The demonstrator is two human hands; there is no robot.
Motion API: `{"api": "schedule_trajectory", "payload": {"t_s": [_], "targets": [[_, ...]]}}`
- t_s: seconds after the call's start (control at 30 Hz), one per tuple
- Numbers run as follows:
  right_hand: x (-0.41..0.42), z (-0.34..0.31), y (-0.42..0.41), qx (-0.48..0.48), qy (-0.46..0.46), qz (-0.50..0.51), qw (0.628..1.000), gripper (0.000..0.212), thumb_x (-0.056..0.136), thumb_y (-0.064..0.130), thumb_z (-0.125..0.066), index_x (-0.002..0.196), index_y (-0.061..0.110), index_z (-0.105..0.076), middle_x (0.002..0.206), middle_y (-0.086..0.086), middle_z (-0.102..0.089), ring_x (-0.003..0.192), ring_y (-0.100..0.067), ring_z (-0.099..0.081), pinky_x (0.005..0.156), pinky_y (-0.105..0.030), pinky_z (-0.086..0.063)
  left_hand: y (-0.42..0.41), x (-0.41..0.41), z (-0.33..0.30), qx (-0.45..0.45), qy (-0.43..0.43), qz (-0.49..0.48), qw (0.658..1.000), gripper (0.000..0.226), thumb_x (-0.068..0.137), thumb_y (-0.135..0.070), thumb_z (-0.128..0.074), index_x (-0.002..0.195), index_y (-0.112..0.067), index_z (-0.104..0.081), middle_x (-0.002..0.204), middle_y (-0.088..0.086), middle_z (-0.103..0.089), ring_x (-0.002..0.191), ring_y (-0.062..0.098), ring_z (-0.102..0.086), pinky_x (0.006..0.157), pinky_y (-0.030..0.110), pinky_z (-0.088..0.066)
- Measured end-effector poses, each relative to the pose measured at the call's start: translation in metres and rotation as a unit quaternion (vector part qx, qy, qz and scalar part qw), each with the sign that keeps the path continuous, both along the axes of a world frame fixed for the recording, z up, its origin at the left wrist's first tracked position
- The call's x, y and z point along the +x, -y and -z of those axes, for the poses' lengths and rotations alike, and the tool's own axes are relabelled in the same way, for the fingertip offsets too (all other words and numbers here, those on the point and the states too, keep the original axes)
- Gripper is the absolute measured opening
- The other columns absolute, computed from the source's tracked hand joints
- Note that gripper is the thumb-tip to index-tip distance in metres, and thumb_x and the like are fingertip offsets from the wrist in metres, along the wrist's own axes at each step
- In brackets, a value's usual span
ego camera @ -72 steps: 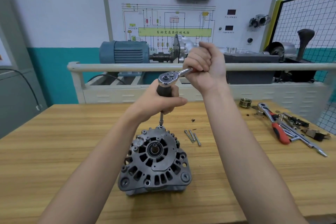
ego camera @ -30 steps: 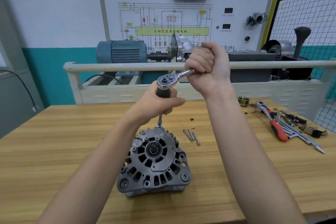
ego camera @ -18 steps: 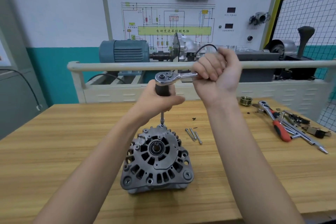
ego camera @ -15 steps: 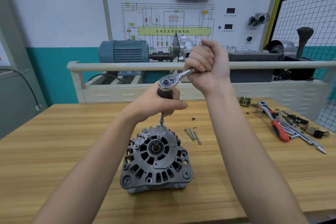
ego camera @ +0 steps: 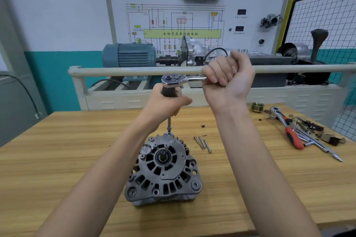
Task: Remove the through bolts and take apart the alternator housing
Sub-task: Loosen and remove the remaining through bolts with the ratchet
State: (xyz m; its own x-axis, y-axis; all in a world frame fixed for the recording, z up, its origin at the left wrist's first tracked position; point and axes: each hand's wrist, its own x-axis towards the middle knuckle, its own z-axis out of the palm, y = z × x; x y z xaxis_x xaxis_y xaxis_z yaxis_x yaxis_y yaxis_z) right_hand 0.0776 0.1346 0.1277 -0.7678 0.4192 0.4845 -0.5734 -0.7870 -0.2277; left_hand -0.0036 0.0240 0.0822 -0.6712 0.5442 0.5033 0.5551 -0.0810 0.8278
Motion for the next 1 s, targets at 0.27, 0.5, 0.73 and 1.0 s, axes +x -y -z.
{"api": "schedule_trajectory", "payload": {"t_s": [0.27,0.5,0.73,1.0], "targets": [[-0.021,-0.018,-0.008,0.002,0.068,-0.138,0.988,0.052,0.091,0.011,-0.039,0.041,0.017,-0.029,0.033,0.007,-0.023,0.025,-0.007,-0.020,0.030,-0.017,-0.017,0.011,-0.005,-0.008,-0.055,0.023,0.154,0.986,0.042,0.073,-0.010,-0.065,0.042,-0.022,-0.039,0.043,-0.003,-0.030,0.038,0.013,-0.030,0.047,0.024,-0.027],[0.004,0.014,0.020,-0.005,-0.024,0.061,0.998,0.057,0.097,0.012,-0.034,0.041,0.019,-0.031,0.037,0.006,-0.023,0.033,-0.009,-0.019,0.035,-0.022,-0.026,-0.011,0.004,0.004,0.112,0.047,-0.134,0.983,0.029,0.077,0.002,-0.059,0.053,-0.002,-0.043,0.050,0.010,-0.038,0.049,0.019,-0.031,0.052,0.029,-0.029],[-0.015,-0.012,-0.013,0.004,0.049,-0.148,0.988,0.050,0.089,0.010,-0.039,0.040,0.017,-0.029,0.032,0.006,-0.024,0.024,-0.008,-0.022,0.030,-0.017,-0.019,0.011,0.001,-0.005,-0.059,-0.028,0.111,0.992,0.032,0.068,-0.021,-0.071,0.045,-0.020,-0.049,0.043,0.000,-0.043,0.044,0.017,-0.038,0.047,0.021,-0.033],[-0.014,-0.002,-0.009,-0.033,0.026,-0.102,0.994,0.054,0.095,0.013,-0.037,0.042,0.018,-0.030,0.034,0.007,-0.023,0.027,-0.007,-0.020,0.030,-0.018,-0.019,-0.003,0.003,0.004,0.037,-0.006,-0.004,0.999,0.037,0.074,-0.008,-0.063,0.043,-0.013,-0.043,0.041,0.001,-0.035,0.040,0.017,-0.029,0.047,0.022,-0.029]]}}
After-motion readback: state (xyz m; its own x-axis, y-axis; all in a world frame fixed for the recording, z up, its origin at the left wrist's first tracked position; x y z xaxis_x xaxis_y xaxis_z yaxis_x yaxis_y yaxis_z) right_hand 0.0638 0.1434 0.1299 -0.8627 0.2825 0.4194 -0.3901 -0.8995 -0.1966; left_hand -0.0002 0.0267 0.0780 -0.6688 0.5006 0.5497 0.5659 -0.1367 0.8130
